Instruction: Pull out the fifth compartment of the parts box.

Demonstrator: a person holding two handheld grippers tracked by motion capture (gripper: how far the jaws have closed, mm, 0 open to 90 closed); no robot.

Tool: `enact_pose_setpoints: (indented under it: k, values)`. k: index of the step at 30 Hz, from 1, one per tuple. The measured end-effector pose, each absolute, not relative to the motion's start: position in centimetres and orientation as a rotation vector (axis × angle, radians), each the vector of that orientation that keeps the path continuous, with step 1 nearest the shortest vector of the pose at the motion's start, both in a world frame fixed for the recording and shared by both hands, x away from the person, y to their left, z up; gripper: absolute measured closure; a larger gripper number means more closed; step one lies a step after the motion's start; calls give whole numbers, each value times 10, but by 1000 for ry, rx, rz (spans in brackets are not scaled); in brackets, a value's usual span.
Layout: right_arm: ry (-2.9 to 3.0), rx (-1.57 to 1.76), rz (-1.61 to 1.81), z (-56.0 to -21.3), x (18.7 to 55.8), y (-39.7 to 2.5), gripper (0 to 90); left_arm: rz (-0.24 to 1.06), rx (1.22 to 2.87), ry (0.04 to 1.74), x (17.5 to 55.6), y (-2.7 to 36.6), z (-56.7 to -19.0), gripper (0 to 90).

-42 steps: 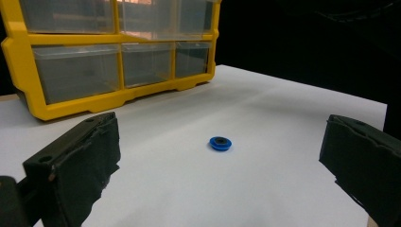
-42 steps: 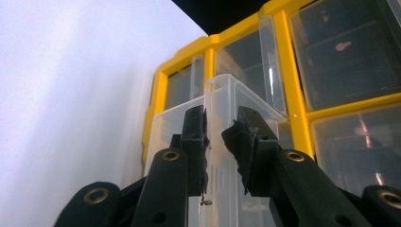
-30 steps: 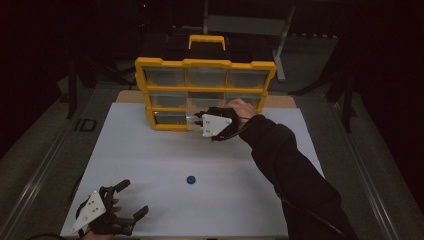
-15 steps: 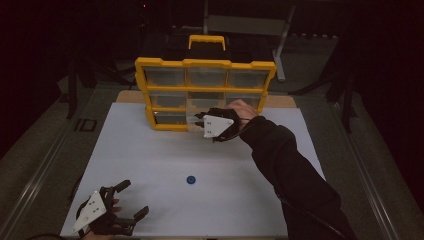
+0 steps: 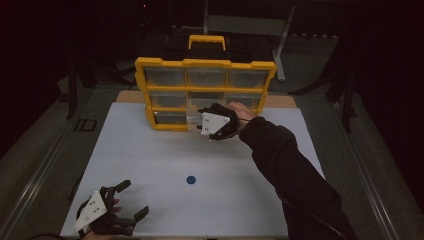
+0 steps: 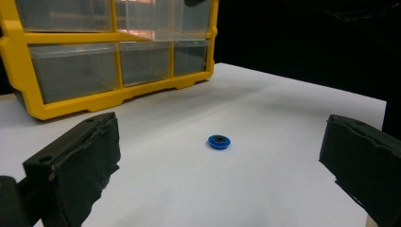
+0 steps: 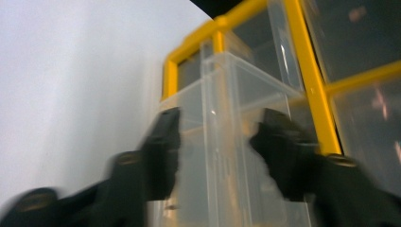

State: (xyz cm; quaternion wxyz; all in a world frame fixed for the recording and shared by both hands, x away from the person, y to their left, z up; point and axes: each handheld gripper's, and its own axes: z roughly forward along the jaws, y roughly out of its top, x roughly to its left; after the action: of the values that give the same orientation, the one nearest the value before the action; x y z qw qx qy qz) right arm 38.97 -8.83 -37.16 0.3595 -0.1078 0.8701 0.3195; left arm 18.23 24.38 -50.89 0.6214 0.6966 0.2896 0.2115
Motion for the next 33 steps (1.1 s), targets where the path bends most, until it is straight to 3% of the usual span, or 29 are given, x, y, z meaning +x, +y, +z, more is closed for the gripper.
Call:
enact_pose_setpoints:
  k: [7, 10, 33]
  values:
    - [2311, -155, 836, -365, 387, -86, 171, 489, 1608, 659, 182, 243, -509, 0]
    - [2359, -77, 856, -362, 388, -83, 99, 487, 1606, 660, 182, 243, -509, 0]
    - [2333, 353, 1179, -355, 389, -109, 91, 488, 1605, 660, 182, 243, -509, 0]
